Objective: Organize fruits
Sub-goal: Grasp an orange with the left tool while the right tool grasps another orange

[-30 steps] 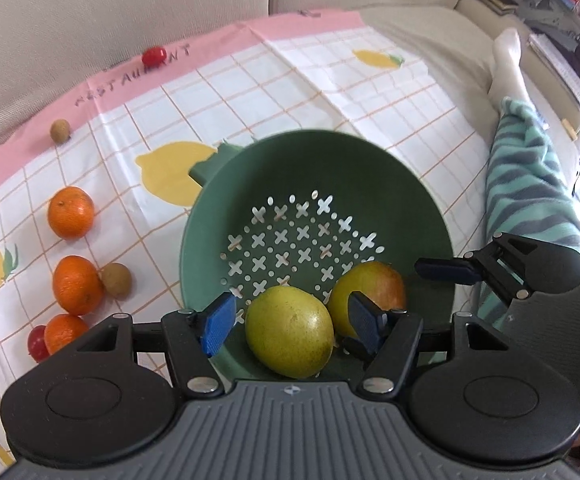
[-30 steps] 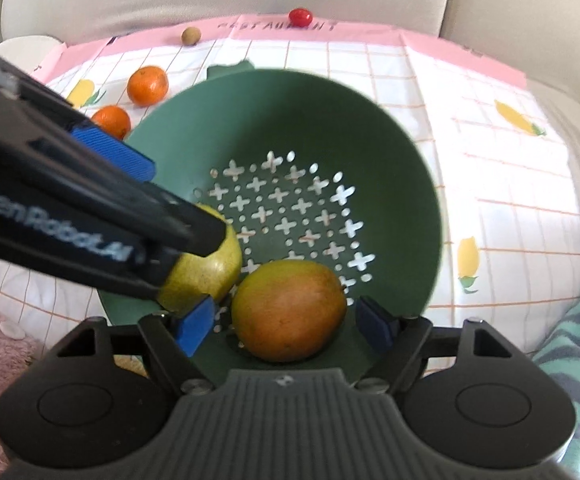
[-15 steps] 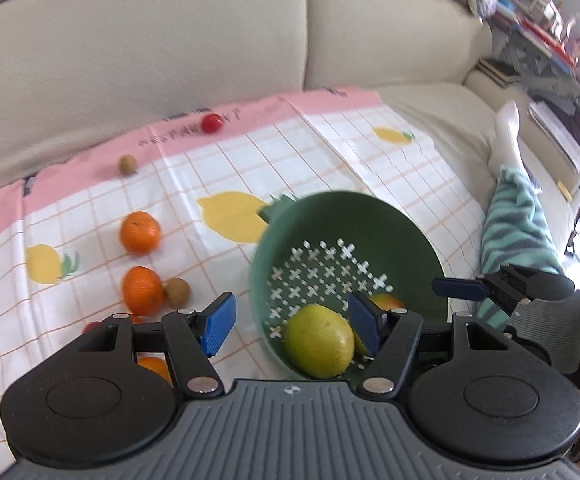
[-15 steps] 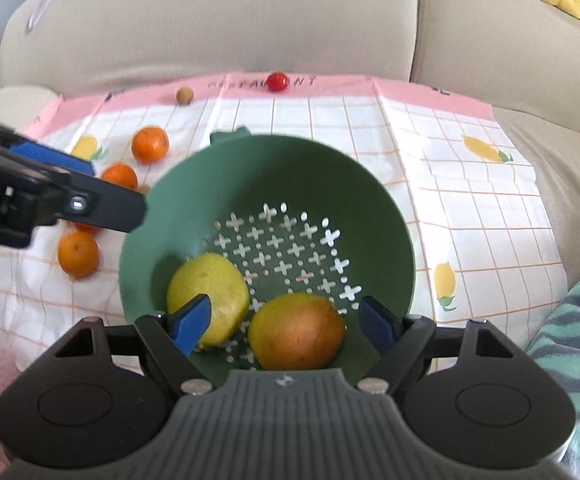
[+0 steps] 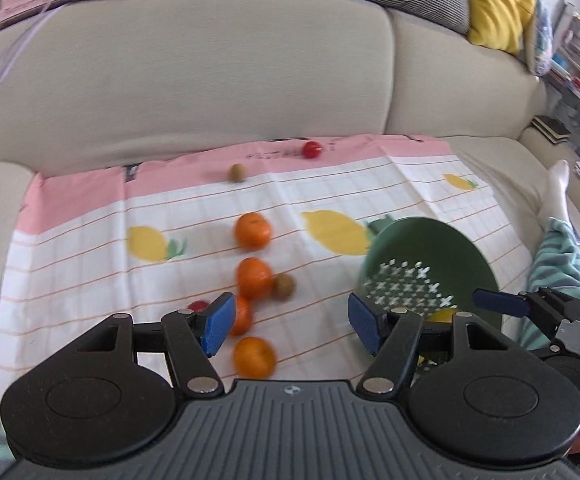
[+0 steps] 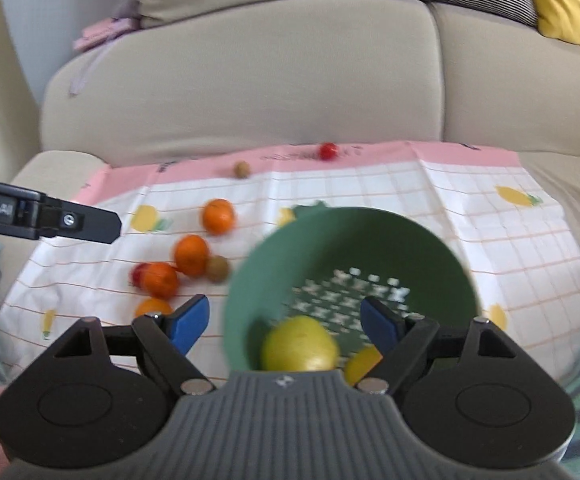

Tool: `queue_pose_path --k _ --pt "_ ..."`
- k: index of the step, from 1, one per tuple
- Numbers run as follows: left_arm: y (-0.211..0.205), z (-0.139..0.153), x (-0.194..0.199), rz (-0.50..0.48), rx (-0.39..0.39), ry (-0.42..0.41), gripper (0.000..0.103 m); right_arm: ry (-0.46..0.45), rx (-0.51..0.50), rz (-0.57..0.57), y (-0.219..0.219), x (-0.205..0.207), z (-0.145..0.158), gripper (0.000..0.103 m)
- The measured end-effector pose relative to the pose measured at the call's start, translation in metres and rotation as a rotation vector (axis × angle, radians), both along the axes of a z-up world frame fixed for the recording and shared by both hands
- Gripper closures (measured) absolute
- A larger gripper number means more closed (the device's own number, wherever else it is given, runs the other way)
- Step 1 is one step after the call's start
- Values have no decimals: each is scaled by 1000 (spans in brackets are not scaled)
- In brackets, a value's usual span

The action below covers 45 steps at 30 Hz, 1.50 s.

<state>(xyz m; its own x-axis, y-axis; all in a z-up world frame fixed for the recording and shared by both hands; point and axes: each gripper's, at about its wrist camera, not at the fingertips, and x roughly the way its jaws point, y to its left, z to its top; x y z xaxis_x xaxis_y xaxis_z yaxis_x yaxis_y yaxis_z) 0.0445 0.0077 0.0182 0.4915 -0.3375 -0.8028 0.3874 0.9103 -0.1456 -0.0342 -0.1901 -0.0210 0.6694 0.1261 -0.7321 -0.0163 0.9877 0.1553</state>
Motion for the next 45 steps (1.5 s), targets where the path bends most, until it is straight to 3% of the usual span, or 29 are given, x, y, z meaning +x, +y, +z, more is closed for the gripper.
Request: queue_pose_path --k 8,19,24,34,45 --pt "19 -20 -11 10 49 7 28 -29 -76 159 42 2 -1 18" --pt "18 -48 -3 -40 48 25 32 -34 -250 275 58 25 -11 53" --pt "10 -66 2 -79 98 48 32 5 -226 244 46 44 -14 63" --pt "12 -108 24 -59 57 160 40 4 -179 303 57 62 -26 66" --pt "16 -133 41 -20 -24 270 56 10 -151 336 63 72 -39 66"
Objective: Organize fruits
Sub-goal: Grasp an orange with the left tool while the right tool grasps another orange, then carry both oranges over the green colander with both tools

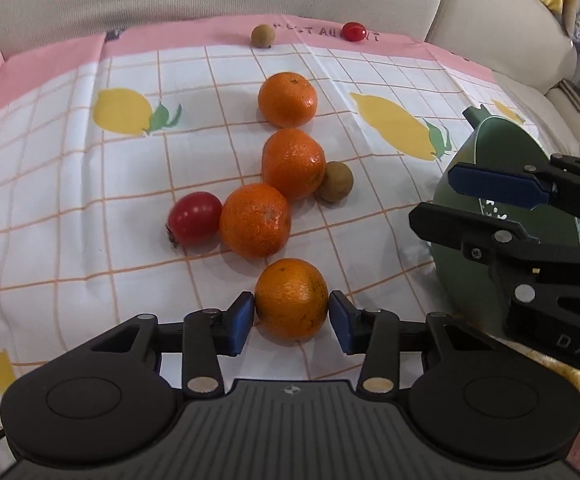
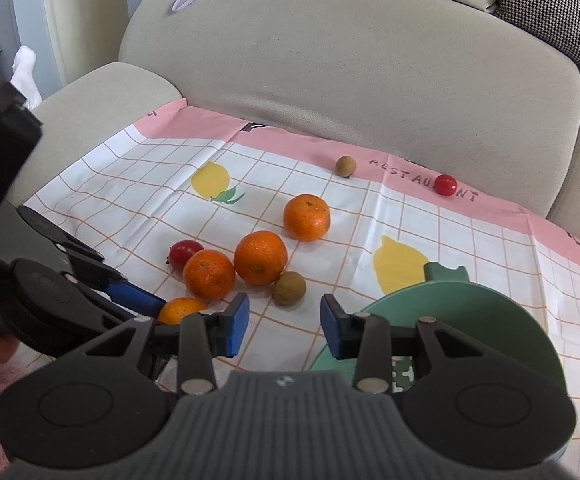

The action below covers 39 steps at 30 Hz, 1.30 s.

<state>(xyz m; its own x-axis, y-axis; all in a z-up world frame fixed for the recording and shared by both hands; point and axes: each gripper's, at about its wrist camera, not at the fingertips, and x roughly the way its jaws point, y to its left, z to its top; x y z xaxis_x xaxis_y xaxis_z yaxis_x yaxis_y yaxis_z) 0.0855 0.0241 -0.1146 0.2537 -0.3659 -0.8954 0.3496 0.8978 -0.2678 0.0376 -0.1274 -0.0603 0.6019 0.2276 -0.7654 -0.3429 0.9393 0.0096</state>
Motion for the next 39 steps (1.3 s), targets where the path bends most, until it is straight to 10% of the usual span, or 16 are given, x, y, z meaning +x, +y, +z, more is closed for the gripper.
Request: queue_pose_path --k 20,39 --pt "55 39 2 295 -6 -106 59 -16 -47 181 45 18 -20 66" --pt "60 39 4 317 -3 -131 59 -73 -267 310 100 26 -57 64"
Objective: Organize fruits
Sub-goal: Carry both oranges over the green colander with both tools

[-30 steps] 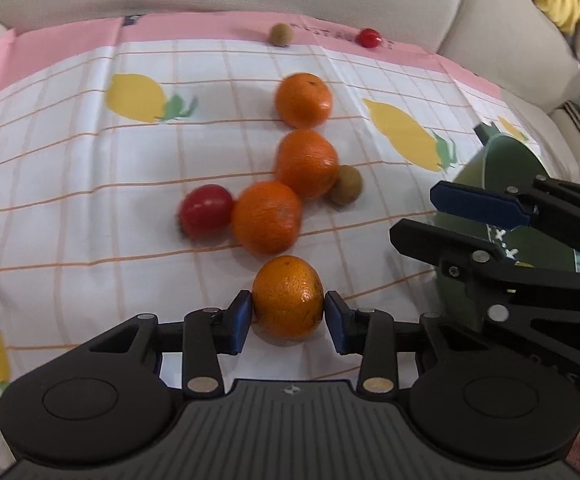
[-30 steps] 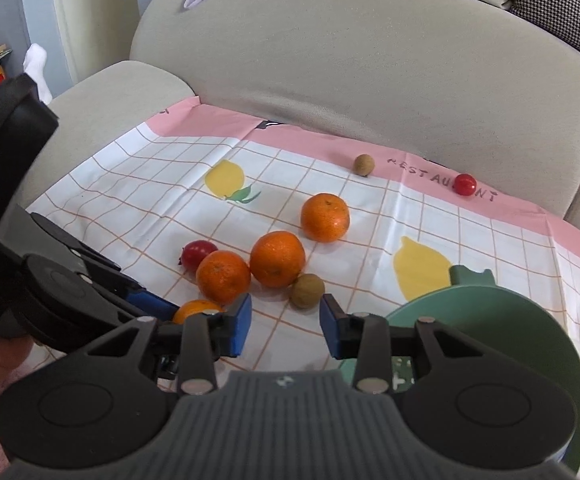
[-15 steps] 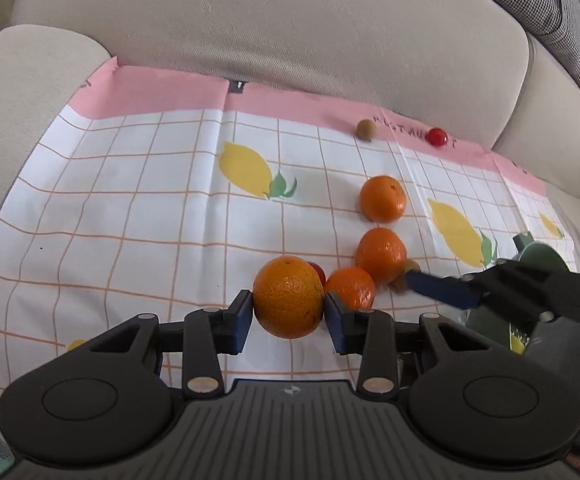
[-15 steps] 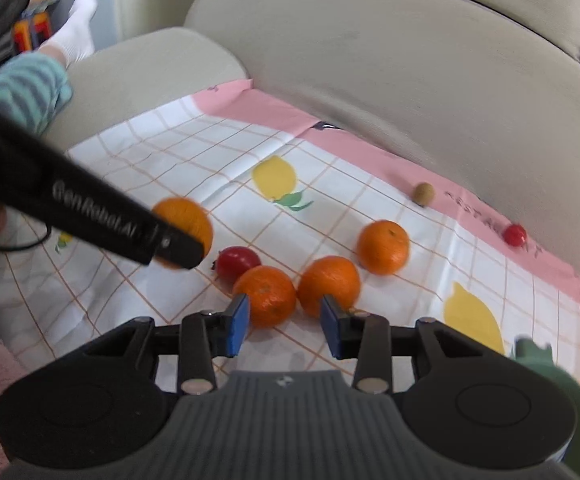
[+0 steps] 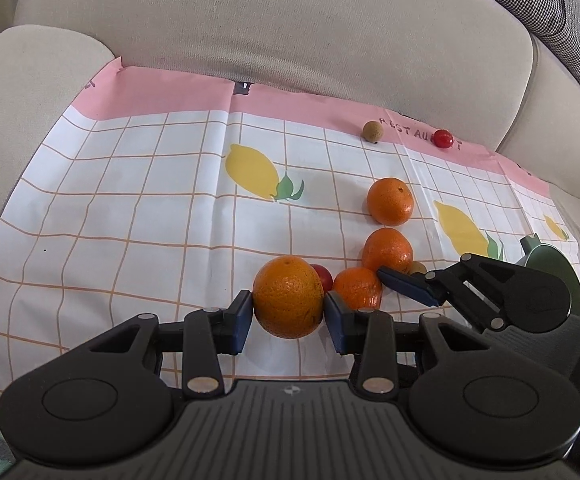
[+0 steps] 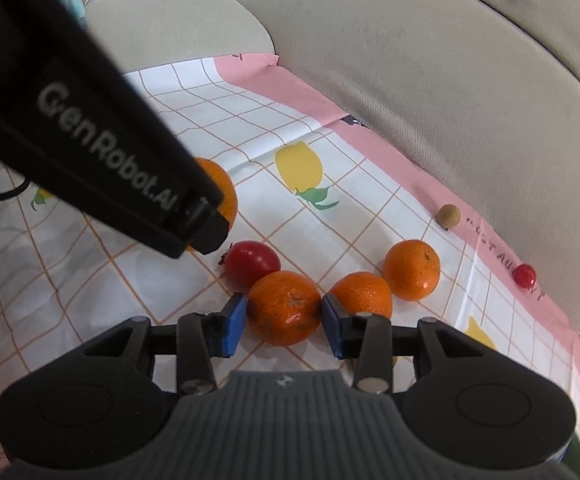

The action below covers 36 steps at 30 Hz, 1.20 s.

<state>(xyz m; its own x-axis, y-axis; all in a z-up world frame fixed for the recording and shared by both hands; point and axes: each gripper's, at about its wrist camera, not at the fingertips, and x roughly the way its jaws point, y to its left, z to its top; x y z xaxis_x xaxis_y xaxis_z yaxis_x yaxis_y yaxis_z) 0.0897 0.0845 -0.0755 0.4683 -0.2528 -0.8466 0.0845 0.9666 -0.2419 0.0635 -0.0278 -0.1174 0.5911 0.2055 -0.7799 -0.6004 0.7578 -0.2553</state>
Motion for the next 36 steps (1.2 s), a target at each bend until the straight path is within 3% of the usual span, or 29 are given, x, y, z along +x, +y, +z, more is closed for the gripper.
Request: queue_pose_path --k 5,13,19,27,36 --pt "-1 3 -2 -4 7 -14 59 -41 -48 20 6 -7 -4 64" --pt "-7 12 -9 -16 20 -42 59 -42 -17 -17 -3 -22 16 65" --pt "-19 26 -18 -51 32 -84 59 -24 46 -82 -23 -33 37 65" --pt "-49 50 -34 -126 90 -166 59 -85 95 -181 -58 -52 69 65" --pt "-87 68 -50 -227 116 -206 59 -115 128 -308 -104 -67 83 65"
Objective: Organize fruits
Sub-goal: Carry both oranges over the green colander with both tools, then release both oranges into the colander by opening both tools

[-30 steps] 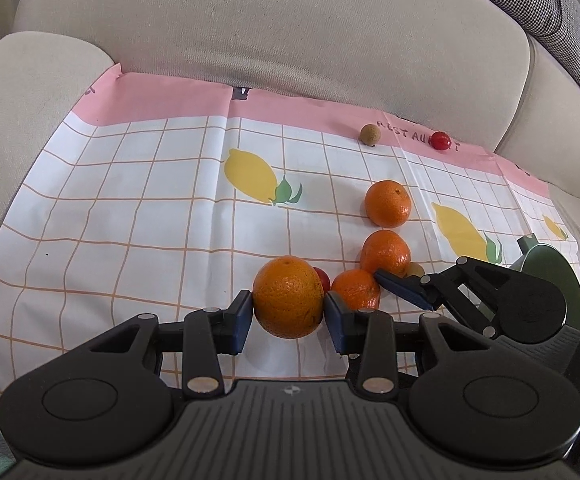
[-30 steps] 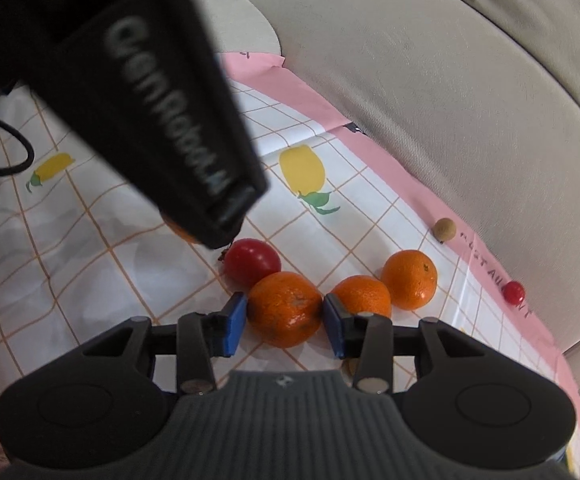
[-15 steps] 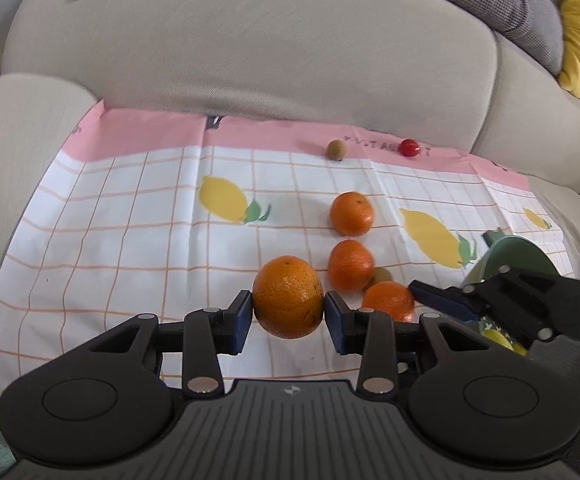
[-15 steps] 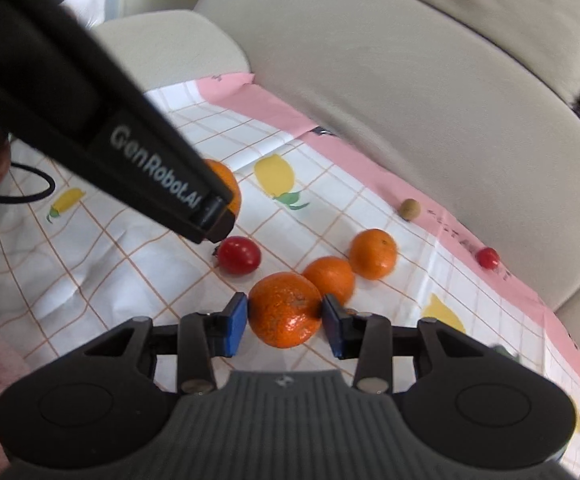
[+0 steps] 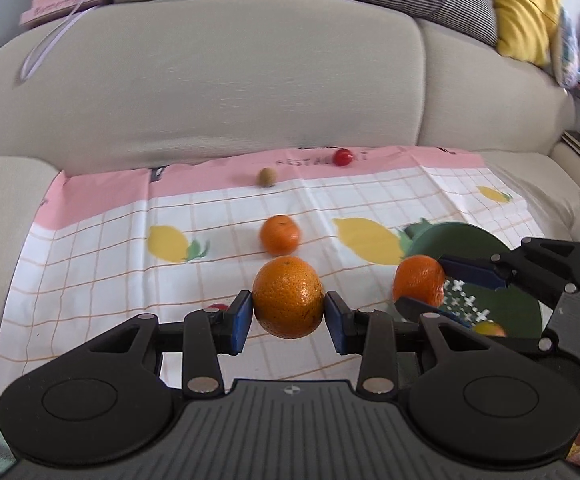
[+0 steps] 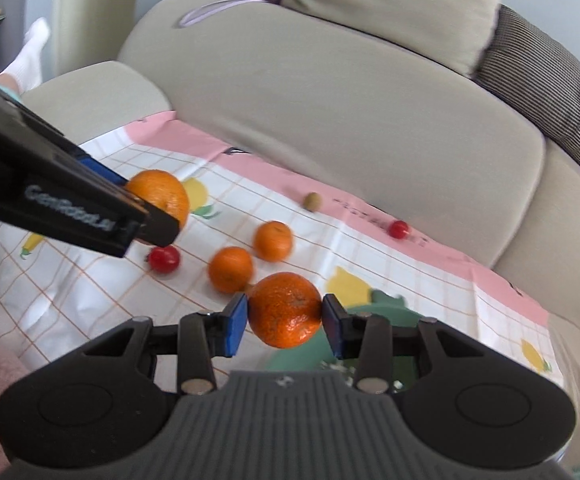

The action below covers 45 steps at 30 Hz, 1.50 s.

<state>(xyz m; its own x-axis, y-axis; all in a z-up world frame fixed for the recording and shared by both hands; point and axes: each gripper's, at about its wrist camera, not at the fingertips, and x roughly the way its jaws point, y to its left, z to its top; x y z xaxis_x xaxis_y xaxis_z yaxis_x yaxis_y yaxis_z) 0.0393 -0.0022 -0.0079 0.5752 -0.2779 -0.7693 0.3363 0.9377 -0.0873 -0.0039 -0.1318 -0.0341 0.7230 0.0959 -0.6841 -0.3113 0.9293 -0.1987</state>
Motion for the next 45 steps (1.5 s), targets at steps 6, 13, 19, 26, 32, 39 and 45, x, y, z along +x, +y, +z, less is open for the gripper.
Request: queue_pose_path --k 6,13,19,26,32,39,45 --pt "-28 2 -7 -75 16 4 59 -5 13 -69 -29 -11 1 65" --pt "-51 -2 -8 -161 16 18 59 35 28 -157 -62 -19 -9 65" --pt "-71 -8 -3 -234 8 50 59 79 56 -203 -79 -18 -20 65" --pt "-96 -13 3 -310 3 98 59 121 52 -217 -89 -8 -33 65" --pt "-122 -25 15 -360 42 151 59 153 54 -225 -97 -5 -43 65" --pt "-141 -43 26 -369 112 200 59 172 61 -219 -102 -1 -51 65" --pt "-148 -54 37 -344 150 234 59 174 58 -205 -103 5 -57 65"
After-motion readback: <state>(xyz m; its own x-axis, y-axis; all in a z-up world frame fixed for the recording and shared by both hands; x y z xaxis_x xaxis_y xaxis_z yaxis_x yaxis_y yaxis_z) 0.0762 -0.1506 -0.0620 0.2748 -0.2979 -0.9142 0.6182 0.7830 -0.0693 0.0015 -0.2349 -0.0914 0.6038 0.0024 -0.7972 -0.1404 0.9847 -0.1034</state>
